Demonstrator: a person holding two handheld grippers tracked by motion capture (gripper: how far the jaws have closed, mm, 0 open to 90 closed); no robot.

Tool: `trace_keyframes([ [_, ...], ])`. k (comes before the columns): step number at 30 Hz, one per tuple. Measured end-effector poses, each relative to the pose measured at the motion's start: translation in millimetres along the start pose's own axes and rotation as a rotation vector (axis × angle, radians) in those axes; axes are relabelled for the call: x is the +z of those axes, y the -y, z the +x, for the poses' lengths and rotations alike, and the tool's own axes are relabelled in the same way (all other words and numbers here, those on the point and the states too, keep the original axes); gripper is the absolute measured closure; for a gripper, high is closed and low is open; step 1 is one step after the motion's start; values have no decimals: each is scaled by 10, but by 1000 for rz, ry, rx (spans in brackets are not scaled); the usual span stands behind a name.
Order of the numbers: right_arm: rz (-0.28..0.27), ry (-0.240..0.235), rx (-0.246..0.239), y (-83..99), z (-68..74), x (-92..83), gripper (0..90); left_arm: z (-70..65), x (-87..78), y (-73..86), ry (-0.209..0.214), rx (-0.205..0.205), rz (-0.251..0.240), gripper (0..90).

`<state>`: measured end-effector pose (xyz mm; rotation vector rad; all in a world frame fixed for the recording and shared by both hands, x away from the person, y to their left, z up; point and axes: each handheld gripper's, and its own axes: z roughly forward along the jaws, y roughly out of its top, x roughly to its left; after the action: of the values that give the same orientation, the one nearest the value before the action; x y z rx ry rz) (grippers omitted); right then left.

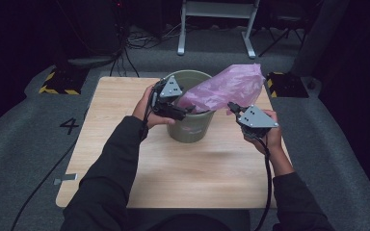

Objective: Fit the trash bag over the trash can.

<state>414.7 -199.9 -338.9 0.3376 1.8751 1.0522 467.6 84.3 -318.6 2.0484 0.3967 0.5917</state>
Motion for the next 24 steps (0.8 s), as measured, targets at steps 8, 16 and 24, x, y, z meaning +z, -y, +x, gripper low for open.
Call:
trace_keyframes([
  [8, -23, -32, -17, -109, 72, -85, 900, -38, 35, 14, -30, 58, 28, 768],
  [16, -60, -74, 33, -108, 82, -173, 685, 55, -99, 165, -41, 38, 10, 899],
  [24, -67, -33, 120, 1, 19, -313, 369, 173, -264, 328, -49, -9, -17, 899],
])
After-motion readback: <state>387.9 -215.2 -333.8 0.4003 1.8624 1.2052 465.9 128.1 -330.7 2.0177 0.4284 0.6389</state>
